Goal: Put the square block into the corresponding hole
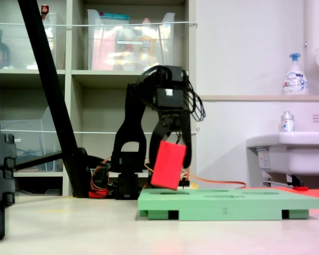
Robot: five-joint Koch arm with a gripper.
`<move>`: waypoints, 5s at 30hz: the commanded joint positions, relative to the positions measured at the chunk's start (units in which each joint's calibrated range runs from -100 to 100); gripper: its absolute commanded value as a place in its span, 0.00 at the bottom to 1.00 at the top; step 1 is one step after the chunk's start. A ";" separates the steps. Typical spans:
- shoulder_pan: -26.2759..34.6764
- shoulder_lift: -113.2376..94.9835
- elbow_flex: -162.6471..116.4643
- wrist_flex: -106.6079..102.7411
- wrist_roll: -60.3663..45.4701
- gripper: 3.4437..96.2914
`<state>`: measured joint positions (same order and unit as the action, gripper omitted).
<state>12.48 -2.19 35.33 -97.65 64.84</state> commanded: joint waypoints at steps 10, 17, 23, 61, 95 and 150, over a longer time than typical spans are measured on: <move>1.27 3.31 4.26 -2.35 0.39 0.22; 1.86 5.26 4.26 -2.35 0.83 0.22; 2.44 6.52 4.26 -2.35 1.81 0.22; 1.32 19.65 4.85 -2.35 -0.15 0.82; -10.50 -44.74 21.50 18.06 -41.71 0.60; -10.01 -97.81 -135.33 98.76 -64.71 0.49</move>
<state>2.56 -99.45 -98.92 7.10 0.32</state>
